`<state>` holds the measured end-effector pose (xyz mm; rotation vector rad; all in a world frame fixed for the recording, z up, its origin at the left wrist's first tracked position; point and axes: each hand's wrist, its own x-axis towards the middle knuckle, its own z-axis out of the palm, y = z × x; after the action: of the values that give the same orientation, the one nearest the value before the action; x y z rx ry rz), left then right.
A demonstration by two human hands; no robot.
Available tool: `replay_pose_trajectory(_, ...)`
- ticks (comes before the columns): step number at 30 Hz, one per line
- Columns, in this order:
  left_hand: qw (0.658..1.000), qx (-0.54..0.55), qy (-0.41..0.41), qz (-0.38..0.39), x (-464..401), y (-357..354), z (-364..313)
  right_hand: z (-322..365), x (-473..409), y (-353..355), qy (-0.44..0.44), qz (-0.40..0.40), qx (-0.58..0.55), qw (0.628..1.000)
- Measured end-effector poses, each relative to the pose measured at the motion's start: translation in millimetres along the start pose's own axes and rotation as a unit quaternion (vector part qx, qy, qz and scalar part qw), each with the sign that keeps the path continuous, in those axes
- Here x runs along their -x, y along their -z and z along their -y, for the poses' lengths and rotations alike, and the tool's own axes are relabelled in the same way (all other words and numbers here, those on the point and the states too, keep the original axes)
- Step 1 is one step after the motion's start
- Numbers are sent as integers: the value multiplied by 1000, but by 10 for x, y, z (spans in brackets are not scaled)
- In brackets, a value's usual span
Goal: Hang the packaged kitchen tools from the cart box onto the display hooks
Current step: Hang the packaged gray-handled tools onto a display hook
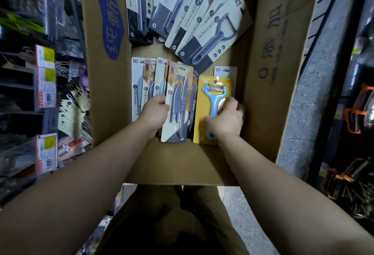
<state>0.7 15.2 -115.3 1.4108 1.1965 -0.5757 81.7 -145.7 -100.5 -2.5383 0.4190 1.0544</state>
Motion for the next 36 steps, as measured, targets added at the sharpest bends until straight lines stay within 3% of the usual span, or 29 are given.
replay_pose_trajectory(5,994,76,45,-56,146,24,-98,60,132,41,-44,53,-51,996)
replay_pose_trajectory(11,991,117,26,-66,345,32,-166,59,256,196,-50,79,-163,982)
replay_pose_trajectory(19,994,99,-41,-13,732,131,-230,217,515,563,75,116,-191,972)
replay_pose_trajectory(27,976,167,-83,-114,1278,139,-220,441,780,830,246,97,-161,951)
replay_pose_trajectory(36,918,287,-150,-231,2058,6,-74,182,1331,1215,403,100,-84,906)
